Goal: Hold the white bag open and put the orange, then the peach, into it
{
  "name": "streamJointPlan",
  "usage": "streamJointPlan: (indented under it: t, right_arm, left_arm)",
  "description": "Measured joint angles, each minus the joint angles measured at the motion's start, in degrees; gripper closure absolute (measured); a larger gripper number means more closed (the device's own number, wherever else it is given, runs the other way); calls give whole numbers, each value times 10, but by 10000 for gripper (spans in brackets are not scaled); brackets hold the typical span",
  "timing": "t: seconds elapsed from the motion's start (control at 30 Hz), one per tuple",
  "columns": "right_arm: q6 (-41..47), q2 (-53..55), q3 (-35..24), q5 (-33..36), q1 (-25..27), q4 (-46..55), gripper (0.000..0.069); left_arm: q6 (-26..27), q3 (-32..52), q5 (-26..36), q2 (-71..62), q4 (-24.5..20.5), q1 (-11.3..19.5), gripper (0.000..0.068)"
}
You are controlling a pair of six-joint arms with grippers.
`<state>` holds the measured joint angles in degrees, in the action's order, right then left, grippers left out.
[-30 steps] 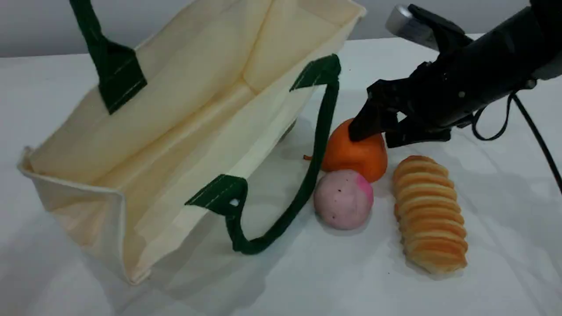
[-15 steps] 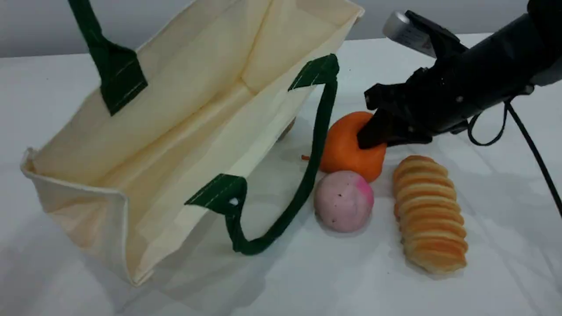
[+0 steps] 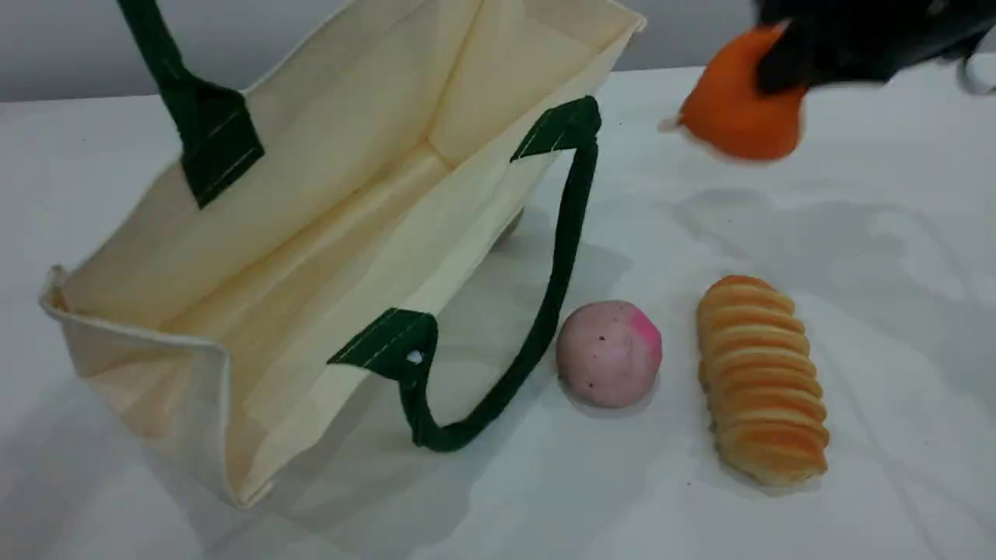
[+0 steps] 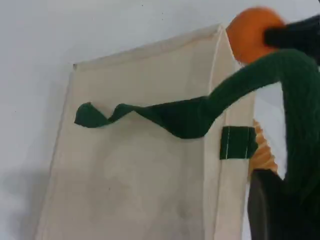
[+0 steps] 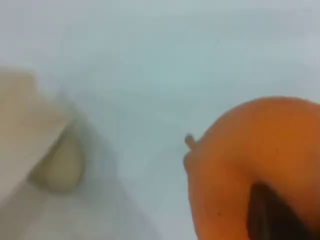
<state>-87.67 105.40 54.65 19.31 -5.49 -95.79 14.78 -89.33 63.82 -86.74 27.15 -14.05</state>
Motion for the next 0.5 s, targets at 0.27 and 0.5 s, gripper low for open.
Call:
streamJointPlan:
  t: [0.27,0.5]
  right_arm:
    - [71,-98,0,105,27,90,665]
    - [101,-173,0,211,26,94,665]
  left_arm:
    - [0,0,0,0,0,0,619]
    - [0,0,-1,0,0,0,619]
